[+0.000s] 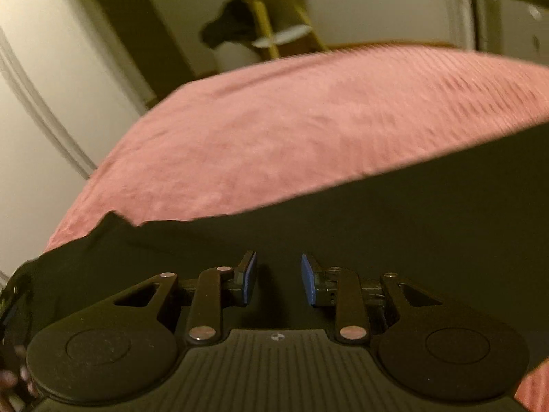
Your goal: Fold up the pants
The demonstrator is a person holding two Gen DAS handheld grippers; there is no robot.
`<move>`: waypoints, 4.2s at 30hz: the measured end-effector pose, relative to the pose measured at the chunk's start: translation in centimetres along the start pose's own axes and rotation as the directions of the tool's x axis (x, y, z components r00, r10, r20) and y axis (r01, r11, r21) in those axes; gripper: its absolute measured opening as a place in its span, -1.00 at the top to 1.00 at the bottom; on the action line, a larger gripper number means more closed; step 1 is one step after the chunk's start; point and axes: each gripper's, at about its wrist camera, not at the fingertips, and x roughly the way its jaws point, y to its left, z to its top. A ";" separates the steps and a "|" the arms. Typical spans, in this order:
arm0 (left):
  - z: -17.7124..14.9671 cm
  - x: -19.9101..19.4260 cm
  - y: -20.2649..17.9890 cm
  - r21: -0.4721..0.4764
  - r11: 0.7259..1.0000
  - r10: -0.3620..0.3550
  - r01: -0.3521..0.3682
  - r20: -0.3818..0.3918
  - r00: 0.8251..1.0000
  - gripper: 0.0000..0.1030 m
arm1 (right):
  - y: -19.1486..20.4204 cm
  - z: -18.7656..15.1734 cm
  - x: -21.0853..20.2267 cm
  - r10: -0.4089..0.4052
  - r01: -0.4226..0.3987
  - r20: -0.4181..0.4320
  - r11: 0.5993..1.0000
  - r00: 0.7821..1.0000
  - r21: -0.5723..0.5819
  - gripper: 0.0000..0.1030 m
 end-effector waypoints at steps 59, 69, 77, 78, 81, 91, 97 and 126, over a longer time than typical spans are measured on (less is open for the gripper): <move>-5.2 -0.3 -13.4 0.171 0.979 -0.075 0.114 -0.219 0.973 -1.00 | -33.6 -3.4 -14.1 -0.235 -0.101 0.431 0.773 0.871 0.626 0.44; -5.7 1.2 -12.3 0.147 0.989 0.007 0.032 -0.260 0.966 -1.00 | -36.7 -4.2 -14.0 -0.238 -0.146 0.421 0.701 0.875 0.699 0.15; -6.3 0.9 -12.1 0.156 0.987 0.008 0.031 -0.245 0.970 -1.00 | -38.3 -3.1 -12.3 -0.191 -0.228 0.446 0.650 0.874 0.725 0.58; -6.2 0.7 -11.9 0.130 0.990 -0.017 0.049 -0.240 0.971 -1.00 | -38.0 -3.0 -12.5 -0.189 -0.231 0.455 0.659 0.870 0.716 0.58; -5.9 0.7 -11.3 0.066 0.995 -0.053 0.070 -0.231 0.972 -1.00 | -38.1 -3.4 -12.3 -0.189 -0.244 0.465 0.652 0.865 0.718 0.53; -6.2 1.0 -11.6 0.111 0.993 -0.009 0.035 -0.229 0.973 -1.00 | -34.4 -1.9 -14.8 -0.180 -0.277 0.525 0.685 0.832 0.674 0.69; -5.9 0.4 -11.0 0.053 0.997 -0.038 0.051 -0.228 0.973 -1.00 | -22.1 1.0 -16.5 0.004 -0.310 0.584 0.851 0.811 0.425 0.69; -7.1 -1.7 -12.3 0.018 0.965 -0.246 0.262 -0.290 0.925 -1.00 | -15.3 -2.4 -7.3 -0.031 0.004 0.065 0.923 0.997 0.385 0.74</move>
